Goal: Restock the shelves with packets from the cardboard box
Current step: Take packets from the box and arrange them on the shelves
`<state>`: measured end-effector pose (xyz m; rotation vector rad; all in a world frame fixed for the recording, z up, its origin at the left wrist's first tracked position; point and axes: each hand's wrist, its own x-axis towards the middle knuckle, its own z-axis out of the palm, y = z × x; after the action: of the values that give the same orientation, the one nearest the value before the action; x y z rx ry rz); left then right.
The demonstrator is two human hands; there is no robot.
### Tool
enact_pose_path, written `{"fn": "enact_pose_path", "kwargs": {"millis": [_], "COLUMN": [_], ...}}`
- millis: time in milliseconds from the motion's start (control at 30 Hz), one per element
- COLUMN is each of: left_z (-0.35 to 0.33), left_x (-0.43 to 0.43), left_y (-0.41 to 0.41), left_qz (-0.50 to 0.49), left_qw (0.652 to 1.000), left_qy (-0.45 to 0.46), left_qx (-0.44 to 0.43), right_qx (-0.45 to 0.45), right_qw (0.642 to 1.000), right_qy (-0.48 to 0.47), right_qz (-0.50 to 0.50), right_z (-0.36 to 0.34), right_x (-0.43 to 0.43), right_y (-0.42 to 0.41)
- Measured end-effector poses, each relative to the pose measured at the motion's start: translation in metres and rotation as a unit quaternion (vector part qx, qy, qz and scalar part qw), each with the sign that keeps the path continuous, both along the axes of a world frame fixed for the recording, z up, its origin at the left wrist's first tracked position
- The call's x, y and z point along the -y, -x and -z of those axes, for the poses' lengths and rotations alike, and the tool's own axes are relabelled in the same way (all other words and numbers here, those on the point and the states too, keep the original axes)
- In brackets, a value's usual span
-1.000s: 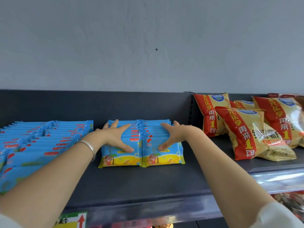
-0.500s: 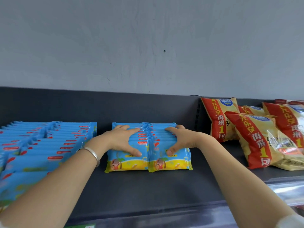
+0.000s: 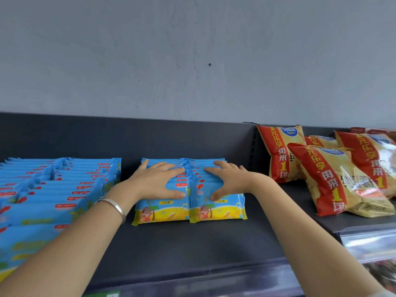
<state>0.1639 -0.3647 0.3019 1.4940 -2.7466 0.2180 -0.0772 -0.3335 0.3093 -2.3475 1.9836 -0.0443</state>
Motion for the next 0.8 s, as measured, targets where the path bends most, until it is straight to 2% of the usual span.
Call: {"fn": "enact_pose_path", "kwargs": {"millis": [100,233,367,433,533,633,700,800], "left_z": [-0.001,-0.005,-0.007,-0.007,-0.006,-0.001,0.002,0.003], "left_x": [-0.002,0.005,0.019,0.03,0.049,0.055,0.057,0.059], "left_y": [0.001,0.001,0.005,0.003,-0.005,-0.006,-0.006,-0.007], "left_qz": [0.004,-0.023,-0.078,-0.128,-0.19,-0.191,-0.187,-0.182], "left_qw": [1.0,0.993,0.978,0.965,0.931,0.886,0.875,0.877], "left_qy": [0.002,0.034,0.06,0.036,-0.061,-0.134,-0.146,-0.141], "left_qx": [-0.018,-0.108,-0.182,-0.224,-0.307,-0.4,-0.422,-0.421], "right_qx": [0.035,0.218,0.242,0.272,0.337,0.4,0.412,0.413], "right_qw": [0.999,0.973,0.952,0.941,0.922,0.897,0.894,0.895], "right_qy": [0.013,0.074,0.15,0.139,0.077,0.052,0.052,0.062], "right_qz": [-0.003,0.015,0.109,0.143,0.176,0.18,0.169,0.157], "right_z": [0.002,-0.003,-0.002,0.001,0.004,0.011,0.014,0.016], "right_x": [-0.002,0.001,0.023,0.032,0.042,0.052,0.054,0.055], "right_y": [0.003,0.007,0.008,0.006,0.004,0.007,0.008,0.009]}}
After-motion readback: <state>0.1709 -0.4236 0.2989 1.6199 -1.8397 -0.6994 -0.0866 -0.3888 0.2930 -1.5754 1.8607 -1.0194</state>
